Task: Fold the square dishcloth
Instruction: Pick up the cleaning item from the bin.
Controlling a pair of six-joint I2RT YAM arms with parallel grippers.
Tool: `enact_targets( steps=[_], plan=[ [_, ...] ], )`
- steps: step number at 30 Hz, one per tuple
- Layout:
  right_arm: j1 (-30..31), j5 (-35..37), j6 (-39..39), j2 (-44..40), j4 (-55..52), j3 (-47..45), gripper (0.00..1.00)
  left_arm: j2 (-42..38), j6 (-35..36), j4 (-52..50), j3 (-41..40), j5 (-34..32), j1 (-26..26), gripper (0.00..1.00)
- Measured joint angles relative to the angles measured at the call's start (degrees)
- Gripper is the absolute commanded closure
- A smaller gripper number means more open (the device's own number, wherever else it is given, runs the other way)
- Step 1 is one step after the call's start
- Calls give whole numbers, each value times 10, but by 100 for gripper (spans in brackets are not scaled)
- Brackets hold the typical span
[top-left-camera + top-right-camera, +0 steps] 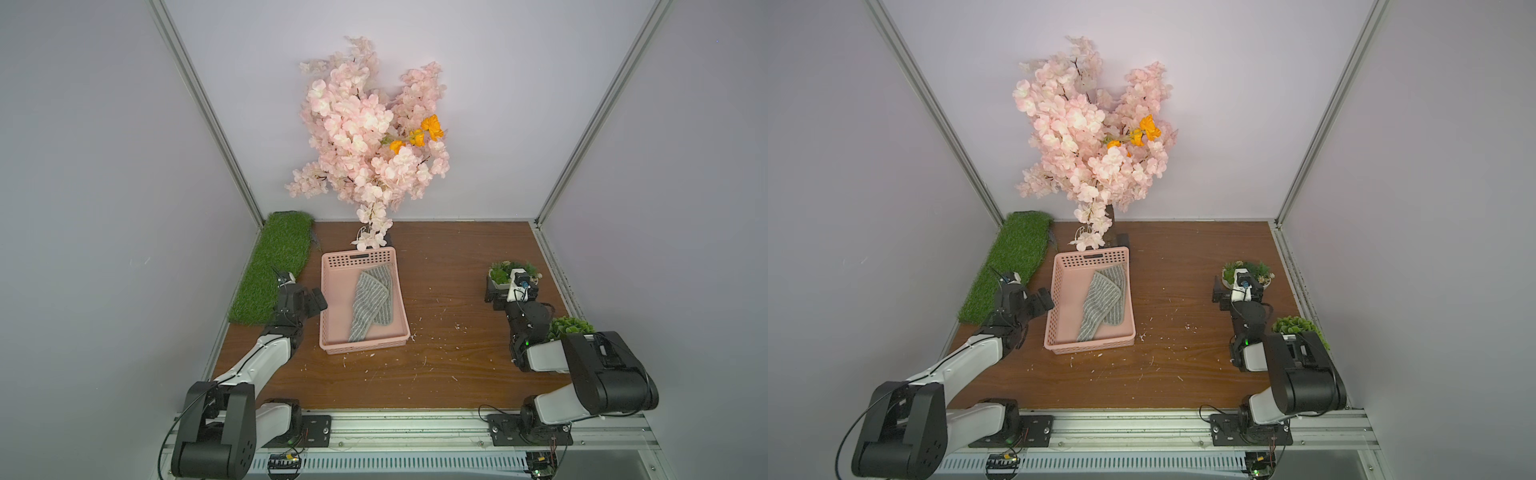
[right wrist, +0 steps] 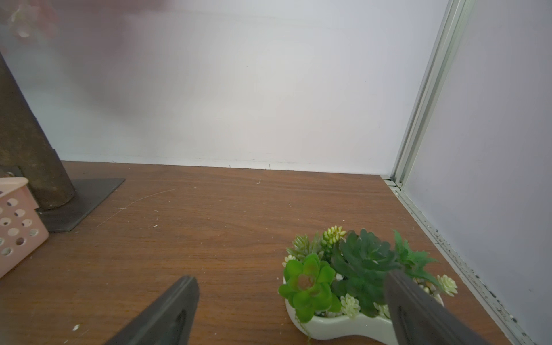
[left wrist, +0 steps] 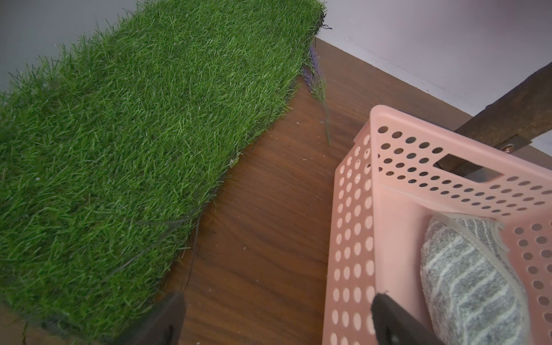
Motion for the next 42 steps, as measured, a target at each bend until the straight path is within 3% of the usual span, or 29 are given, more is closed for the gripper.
enact_targets(
  steps=[8,15,18,23,30,34,42],
  plan=[
    [10,75,0,-123,-128,36,1,-22,0,-15,11,12,0,0],
    [71,153,5,-204,-268,97,0,-53,0,-45,38,48,-9,1],
    [102,184,18,-229,-334,131,1,-65,0,-61,56,49,-43,2],
    [130,214,54,-249,-438,188,1,-58,-4,-82,89,45,-145,4],
    [144,228,94,-239,-571,253,0,47,-19,-132,150,2,-268,5],
    [148,227,109,-234,-619,263,0,98,-38,-173,176,-29,-294,7],
    [152,225,130,-236,-662,263,0,140,-85,-219,186,-40,-295,11]
  ],
)
